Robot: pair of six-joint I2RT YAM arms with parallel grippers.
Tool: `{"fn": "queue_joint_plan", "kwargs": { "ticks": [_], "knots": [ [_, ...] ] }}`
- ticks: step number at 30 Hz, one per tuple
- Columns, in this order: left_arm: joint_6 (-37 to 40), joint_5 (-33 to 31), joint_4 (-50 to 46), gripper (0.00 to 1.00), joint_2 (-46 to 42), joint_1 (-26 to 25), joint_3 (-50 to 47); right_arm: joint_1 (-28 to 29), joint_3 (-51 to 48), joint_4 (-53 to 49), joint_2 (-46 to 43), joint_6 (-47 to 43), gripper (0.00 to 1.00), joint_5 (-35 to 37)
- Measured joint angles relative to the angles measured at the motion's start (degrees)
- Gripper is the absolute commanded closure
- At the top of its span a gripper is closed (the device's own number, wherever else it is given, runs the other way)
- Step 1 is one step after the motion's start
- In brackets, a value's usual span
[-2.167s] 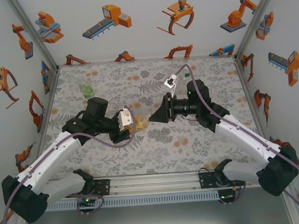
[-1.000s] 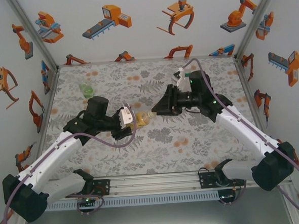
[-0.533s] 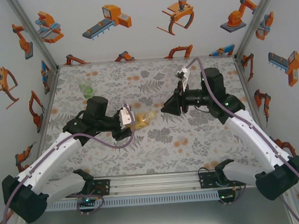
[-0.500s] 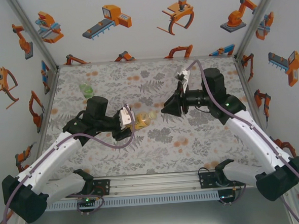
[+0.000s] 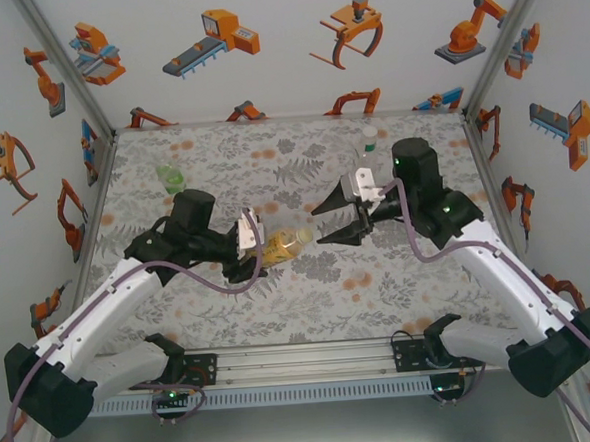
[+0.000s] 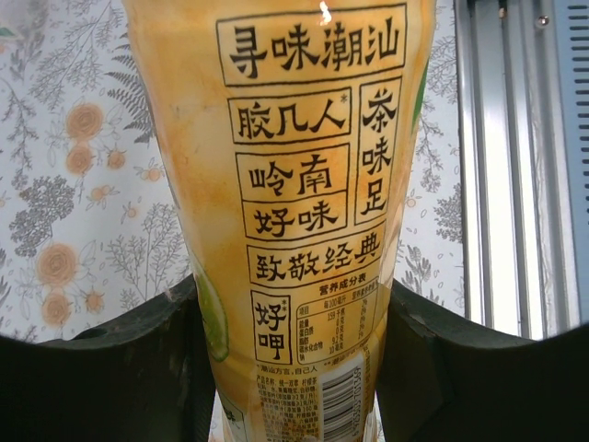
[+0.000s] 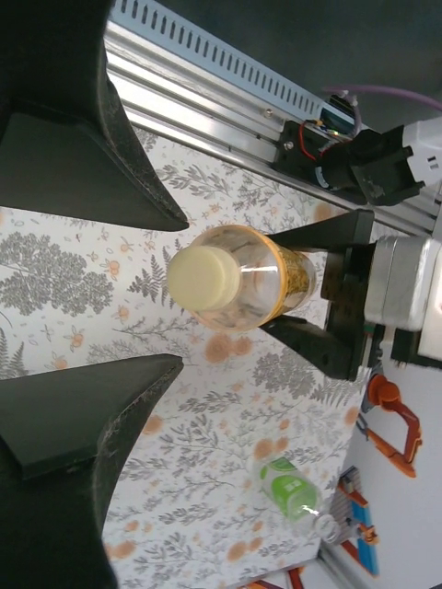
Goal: Screw on the bottle caps
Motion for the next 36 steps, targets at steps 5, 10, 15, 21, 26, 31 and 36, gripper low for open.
{"fn": "queue_joint_plan", "kwargs": {
  "ticks": [5,10,15,21,26,31,36],
  "knots": [
    [0.1,0.9,-0.9,1.0,0.8,-0.1,0.2,2.0,0.0,-1.3,0.7,-2.6,0.49,0.1],
    [0.1,1.3,-1.2,1.0,1.1,-0.1,0.2,3.2,0.0,-2.6,1.6,-3.4,0.52,0.3],
    [0.1,1.4,-1.2,1.0,1.1,-0.1,0.2,4.3,0.0,-3.0,1.7,-3.8,0.55,1.2],
    [0.1,1.5,-1.7,1.0,1.1,-0.2,0.2,5.0,0.0,-2.9,1.9,-4.1,0.6,2.9],
    [0.1,1.5,-1.7,1.0,1.1,-0.2,0.3,5.1,-0.1,-2.8,1.9,-4.1,0.64,3.9],
    [0.3,1.5,-2.0,1.0,1.1,-0.2,0.3,5.3,-0.1,-2.8,1.9,-4.2,0.7,4.7],
    [0.3,1.0,-2.0,1.0,1.0,-0.2,0.3,5.3,-0.3,-1.6,1.9,-0.5,0.87,5.5]
  ]
}}
